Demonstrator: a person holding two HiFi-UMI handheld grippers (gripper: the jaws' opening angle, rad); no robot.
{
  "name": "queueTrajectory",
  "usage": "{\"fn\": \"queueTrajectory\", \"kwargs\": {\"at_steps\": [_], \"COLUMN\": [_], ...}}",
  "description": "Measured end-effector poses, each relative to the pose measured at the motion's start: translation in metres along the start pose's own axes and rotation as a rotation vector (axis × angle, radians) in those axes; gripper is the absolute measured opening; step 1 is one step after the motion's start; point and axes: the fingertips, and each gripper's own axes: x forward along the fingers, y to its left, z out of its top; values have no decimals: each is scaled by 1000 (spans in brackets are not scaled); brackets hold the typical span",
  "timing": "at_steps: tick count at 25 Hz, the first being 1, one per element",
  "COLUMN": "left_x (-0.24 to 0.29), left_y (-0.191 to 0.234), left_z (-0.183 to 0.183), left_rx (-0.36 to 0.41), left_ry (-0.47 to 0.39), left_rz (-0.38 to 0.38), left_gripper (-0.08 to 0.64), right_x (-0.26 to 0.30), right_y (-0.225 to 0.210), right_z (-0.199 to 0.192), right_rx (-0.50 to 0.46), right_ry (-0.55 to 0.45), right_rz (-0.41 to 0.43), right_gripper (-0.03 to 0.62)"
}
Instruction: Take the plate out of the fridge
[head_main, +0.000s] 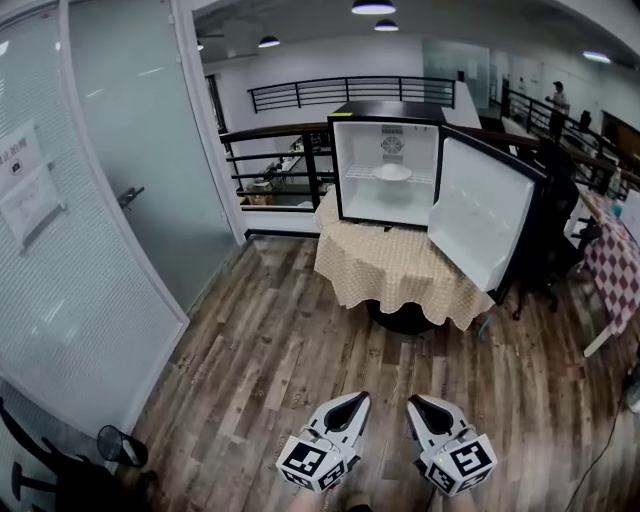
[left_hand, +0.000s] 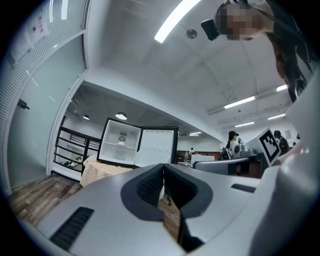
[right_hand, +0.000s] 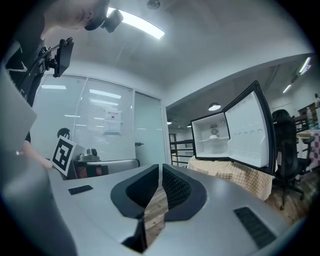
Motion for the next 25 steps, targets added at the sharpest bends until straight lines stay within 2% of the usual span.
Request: {"fn": "queueTrajectory", "kwargs": {"at_steps": [5,12,17,25], "left_x": [16,47,75,140], "left_y": [34,60,103,163], "left_z": [-2,-10,-5,23], "left_rx": [-41,-61,-67,-27], "left_ry": [-7,-1,3,-21], "left_rz": [27,21,56,89], "left_gripper": [9,9,9,9], "right_x": [21,52,99,178], "right_y": [-17,-57,-78,-131], "right_z": [0,-2,1,35], "right_rx": [8,66,73,90], "right_ry": [18,14,27,-32], "right_rz": [-2,-44,-13,44], "right_gripper": [48,48,48,49]}}
